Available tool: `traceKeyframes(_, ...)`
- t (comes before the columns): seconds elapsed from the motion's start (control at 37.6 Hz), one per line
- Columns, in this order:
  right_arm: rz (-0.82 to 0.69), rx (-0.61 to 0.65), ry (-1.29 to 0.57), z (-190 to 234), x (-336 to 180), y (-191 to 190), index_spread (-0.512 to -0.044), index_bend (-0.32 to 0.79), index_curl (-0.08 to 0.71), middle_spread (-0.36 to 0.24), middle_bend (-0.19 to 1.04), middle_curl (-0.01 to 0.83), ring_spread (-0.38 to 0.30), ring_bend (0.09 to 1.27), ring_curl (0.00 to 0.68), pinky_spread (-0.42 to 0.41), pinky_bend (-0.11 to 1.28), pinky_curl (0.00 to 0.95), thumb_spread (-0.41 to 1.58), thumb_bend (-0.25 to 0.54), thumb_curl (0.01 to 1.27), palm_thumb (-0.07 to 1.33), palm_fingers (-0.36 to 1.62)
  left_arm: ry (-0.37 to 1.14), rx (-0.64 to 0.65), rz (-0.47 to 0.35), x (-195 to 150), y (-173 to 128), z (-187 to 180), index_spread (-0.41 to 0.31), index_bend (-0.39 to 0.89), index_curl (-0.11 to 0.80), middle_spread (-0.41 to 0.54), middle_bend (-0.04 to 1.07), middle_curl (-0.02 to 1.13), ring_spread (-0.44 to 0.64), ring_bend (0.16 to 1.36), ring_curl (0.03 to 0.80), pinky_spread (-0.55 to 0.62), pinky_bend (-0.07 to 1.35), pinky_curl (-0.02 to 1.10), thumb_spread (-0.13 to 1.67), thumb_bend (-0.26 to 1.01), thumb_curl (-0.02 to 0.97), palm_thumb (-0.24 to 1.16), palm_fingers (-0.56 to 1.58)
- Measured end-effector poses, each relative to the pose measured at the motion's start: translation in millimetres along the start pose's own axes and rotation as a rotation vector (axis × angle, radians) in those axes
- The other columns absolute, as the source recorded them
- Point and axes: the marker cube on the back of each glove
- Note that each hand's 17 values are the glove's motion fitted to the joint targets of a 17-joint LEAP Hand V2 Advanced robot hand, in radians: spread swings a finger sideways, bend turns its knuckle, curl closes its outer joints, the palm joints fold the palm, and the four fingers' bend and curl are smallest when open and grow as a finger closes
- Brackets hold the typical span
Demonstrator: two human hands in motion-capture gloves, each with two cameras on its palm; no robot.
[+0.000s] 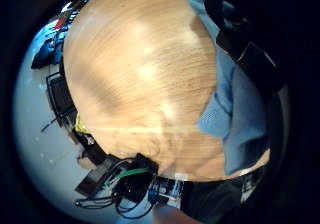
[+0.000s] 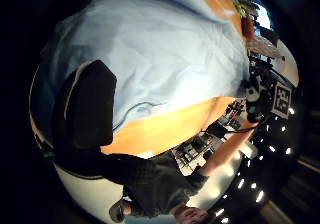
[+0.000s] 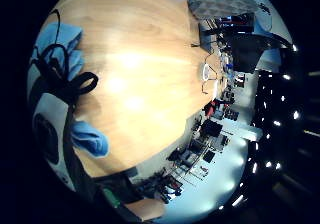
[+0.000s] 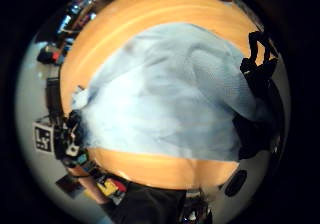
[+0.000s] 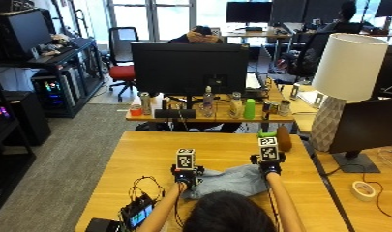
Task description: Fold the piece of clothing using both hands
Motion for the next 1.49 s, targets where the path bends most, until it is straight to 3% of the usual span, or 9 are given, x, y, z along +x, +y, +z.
traceKeyframes(0.21, 0.030, 0.002, 0.100, -14, -5, -15, -0.253, 0.14, 0.340, -0.140, 0.32, 0.466, -0.242, 0.67, 0.435, -0.370, 0.61, 0.368, 0.98, -0.010, 0.31, 1.14, 1.31, -0.012, 0.043, -0.090, -8, 6, -12, -0.033, 0.12, 0.331, 0.119, 0.17, 0.25, 0.17, 0.65, 0.362, 0.11, 0.55, 0.38, 1.41, -0.01, 0.252, 0.30, 0.36)
traceKeyframes(0.48, -0.137, 0.054, 0.088, -58, -141, -24, -0.250, -0.02, 0.246, -0.136, 0.39, 0.483, -0.244, 0.75, 0.451, -0.371, 0.69, 0.391, 0.95, -0.002, 0.34, 1.20, 1.22, -0.126, 0.165, -0.127, -58, -21, -44, -0.021, 0.15, 0.310, 0.103, 0.19, 0.28, 0.15, 0.65, 0.354, 0.11, 0.56, 0.38, 1.43, -0.01, 0.231, 0.27, 0.40)
traceKeyframes(0.72, -0.370, -0.112, -0.101, -39, -278, 34, -0.255, -0.05, 0.131, -0.136, 0.44, 0.492, -0.247, 0.81, 0.462, -0.352, 0.76, 0.415, 0.84, -0.031, 0.39, 1.11, 1.15, -0.258, -0.168, -0.137, -89, 61, -65, -0.059, 0.18, 0.333, 0.039, 0.17, 0.30, 0.07, 0.62, 0.339, 0.08, 0.49, 0.36, 1.43, -0.01, 0.221, 0.25, 0.54)
traceKeyframes(0.8, -0.385, -0.159, -0.270, -32, -296, 35, -0.252, -0.03, 0.108, -0.114, 0.28, 0.448, -0.243, 0.85, 0.466, -0.350, 0.81, 0.421, 0.88, -0.032, 0.40, 1.08, 1.02, -0.262, -0.286, -0.111, -91, 83, -64, -0.076, 0.21, 0.354, 0.023, 0.16, 0.30, 0.06, 0.59, 0.333, 0.06, 0.47, 0.36, 1.42, -0.01, 0.216, 0.23, 0.60)
traceKeyframes(0.88, -0.396, -0.165, -0.392, -38, -297, 37, -0.245, 0.02, 0.114, -0.075, 0.12, 0.405, -0.213, 0.83, 0.468, -0.315, 0.89, 0.445, 1.00, -0.026, 0.38, 1.04, 0.88, -0.277, -0.248, -0.123, -94, 86, -66, -0.087, 0.21, 0.368, 0.014, 0.15, 0.30, 0.04, 0.57, 0.330, 0.04, 0.46, 0.36, 1.42, -0.01, 0.213, 0.23, 0.63)
traceKeyframes(1.01, -0.364, -0.052, -0.430, -65, -257, 32, -0.241, 0.03, 0.102, -0.046, 0.12, 0.366, -0.180, 0.81, 0.445, -0.278, 0.91, 0.435, 1.12, -0.017, 0.36, 1.00, 0.85, -0.292, -0.058, -0.143, -94, 85, -74, -0.096, 0.20, 0.384, -0.002, 0.14, 0.30, 0.02, 0.56, 0.331, 0.02, 0.45, 0.36, 1.42, -0.01, 0.211, 0.22, 0.66)
traceKeyframes(1.22, -0.269, 0.081, -0.359, -100, -185, 16, -0.246, 0.13, 0.153, -0.037, 0.14, 0.346, -0.140, 0.69, 0.412, -0.177, 0.82, 0.403, 1.22, -0.008, 0.34, 0.99, 0.76, -0.294, -0.090, -0.125, -82, 87, -76, -0.103, 0.17, 0.393, -0.012, 0.14, 0.29, 0.01, 0.54, 0.333, 0.00, 0.44, 0.36, 1.42, -0.01, 0.208, 0.22, 0.67)
traceKeyframes(1.35, -0.319, 0.141, -0.370, -109, -157, -17, -0.247, 0.15, 0.181, -0.035, 0.16, 0.341, -0.120, 0.65, 0.393, -0.114, 0.75, 0.374, 1.26, -0.006, 0.34, 0.99, 0.73, -0.292, -0.306, -0.127, -75, 102, -77, -0.112, 0.20, 0.408, -0.014, 0.12, 0.28, 0.00, 0.52, 0.331, 0.00, 0.43, 0.36, 1.42, -0.01, 0.203, 0.21, 0.69)
traceKeyframes(1.49, -0.270, 0.210, -0.337, -124, -131, -24, -0.254, 0.14, 0.203, -0.041, 0.17, 0.342, -0.112, 0.62, 0.383, -0.072, 0.70, 0.356, 1.28, -0.010, 0.34, 0.98, 0.75, -0.303, -0.039, -0.147, -73, 69, -85, -0.117, 0.20, 0.422, -0.021, 0.12, 0.27, 0.00, 0.50, 0.330, -0.01, 0.42, 0.36, 1.42, -0.01, 0.202, 0.20, 0.70)
